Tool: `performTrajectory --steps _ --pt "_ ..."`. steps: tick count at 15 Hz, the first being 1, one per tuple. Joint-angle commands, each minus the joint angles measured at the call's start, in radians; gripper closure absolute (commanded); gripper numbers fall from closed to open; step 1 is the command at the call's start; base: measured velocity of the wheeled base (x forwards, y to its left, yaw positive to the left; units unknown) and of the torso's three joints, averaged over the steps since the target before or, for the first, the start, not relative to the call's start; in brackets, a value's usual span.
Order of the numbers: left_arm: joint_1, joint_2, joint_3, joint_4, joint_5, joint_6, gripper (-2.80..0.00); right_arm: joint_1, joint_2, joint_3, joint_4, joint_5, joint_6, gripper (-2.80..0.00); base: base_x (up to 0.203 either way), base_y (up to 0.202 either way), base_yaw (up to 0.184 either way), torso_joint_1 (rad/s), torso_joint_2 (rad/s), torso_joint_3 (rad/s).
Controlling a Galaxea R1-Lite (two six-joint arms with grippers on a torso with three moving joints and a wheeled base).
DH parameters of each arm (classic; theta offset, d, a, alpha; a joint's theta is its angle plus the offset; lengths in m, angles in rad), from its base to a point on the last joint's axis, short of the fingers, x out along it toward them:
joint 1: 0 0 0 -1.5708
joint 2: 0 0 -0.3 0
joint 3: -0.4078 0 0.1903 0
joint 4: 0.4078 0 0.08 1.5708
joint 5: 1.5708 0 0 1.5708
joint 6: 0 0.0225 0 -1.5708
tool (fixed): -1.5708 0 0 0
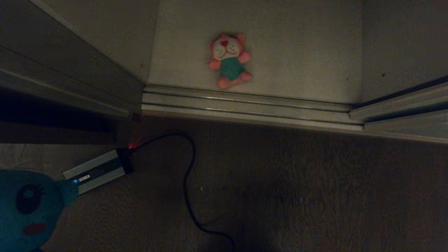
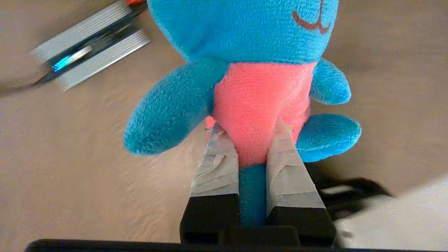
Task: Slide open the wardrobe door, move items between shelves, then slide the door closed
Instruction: Place the blue doll on the higher shelf
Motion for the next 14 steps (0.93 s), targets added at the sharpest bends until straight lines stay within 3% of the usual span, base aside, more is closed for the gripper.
performTrajectory --steps 1,6,9,11,14 --pt "0.03 -0.136 0.15 -0.053 0.022 0.011 0.0 0.0 -0.002 0.003 0.0 0.0 0.0 0.0 0.0 0.0 0.0 0.0 0.0 0.0" --pt "0.046 -0.282 0.469 -0.231 0.132 0.044 0.0 -0.001 -0.002 0.003 0.0 0.0 0.0 0.0 0.0 0.0 0.0 0.0 0.0 0.0" --pt "0.046 -0.281 0.642 -0.508 0.169 0.038 0.0 -0.001 -0.002 0.003 0.0 0.0 -0.001 0.0 0.0 0.0 0.0 0.0 0.0 0.0" --pt "0.046 -0.281 0.691 -0.587 0.14 0.047 0.0 -0.001 -0.002 0.003 0.0 0.0 0.0 0.0 0.0 0.0 0.0 0.0 0.0 0.0" --pt "0.046 -0.28 0.686 -0.573 0.137 0.047 0.0 0.0 -0.002 0.003 0.0 0.0 0.0 0.0 0.0 0.0 0.0 0.0 0.0 0.0"
